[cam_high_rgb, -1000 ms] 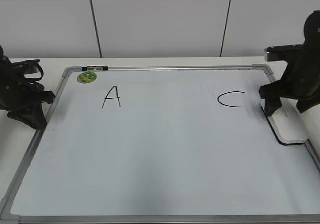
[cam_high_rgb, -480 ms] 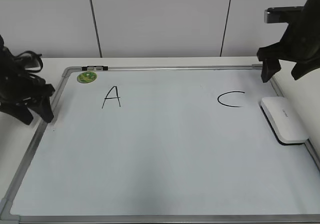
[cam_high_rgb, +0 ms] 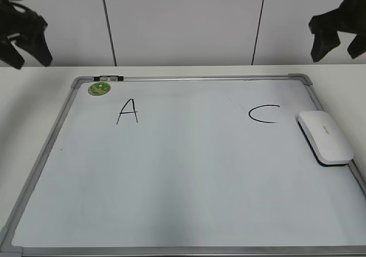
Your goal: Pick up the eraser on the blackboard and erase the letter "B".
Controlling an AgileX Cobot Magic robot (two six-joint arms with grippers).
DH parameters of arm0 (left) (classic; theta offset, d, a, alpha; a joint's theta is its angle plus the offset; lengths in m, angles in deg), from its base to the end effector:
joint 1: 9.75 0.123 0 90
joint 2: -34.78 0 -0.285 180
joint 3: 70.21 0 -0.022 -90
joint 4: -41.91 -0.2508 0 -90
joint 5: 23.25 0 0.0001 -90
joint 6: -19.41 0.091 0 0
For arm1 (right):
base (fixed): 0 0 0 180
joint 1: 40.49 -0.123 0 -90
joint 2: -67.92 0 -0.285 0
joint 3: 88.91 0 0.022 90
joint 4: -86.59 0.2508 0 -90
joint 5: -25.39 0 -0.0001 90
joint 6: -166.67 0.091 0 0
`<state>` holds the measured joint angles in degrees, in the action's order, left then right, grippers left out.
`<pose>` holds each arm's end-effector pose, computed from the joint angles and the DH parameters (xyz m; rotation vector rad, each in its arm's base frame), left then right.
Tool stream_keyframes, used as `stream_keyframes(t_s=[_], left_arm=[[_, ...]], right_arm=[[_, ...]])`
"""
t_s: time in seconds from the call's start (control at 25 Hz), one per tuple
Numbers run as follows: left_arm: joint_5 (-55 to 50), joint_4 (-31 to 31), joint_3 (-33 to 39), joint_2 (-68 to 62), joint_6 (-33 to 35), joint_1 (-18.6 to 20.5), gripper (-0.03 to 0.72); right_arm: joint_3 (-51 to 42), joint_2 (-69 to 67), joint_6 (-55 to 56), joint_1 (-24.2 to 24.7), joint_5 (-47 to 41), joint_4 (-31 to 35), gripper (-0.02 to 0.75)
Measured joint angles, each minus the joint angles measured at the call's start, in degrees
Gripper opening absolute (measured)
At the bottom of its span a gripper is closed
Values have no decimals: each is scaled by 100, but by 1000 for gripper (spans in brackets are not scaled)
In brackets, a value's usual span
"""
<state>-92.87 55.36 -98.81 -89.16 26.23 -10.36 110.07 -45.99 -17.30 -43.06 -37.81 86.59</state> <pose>0.4344 -0.0245 0.2724 0.1094 2.8500 -0.3097 0.4007 0.0180 0.2994 -0.1574 2.7554 -0.0065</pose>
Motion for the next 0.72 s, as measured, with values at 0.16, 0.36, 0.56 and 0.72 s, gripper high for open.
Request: stream_keyframes(t_s=[0.16, 0.36, 0.56, 0.72], left_arm=[[-82, -10, -46, 714, -36, -9, 489], [-146, -10, -46, 1573, -48, -9, 489], [-185, -10, -46, 2360, -72, -9, 489], [-191, 71, 161, 2910, -85, -9, 489]], right_arm=[[0, 498, -13, 0, -302, 0, 594], [0, 1204, -23, 0, -725, 0, 594], [0, 1863, -36, 0, -820, 0, 594], [0, 2300, -36, 0, -865, 0, 594]])
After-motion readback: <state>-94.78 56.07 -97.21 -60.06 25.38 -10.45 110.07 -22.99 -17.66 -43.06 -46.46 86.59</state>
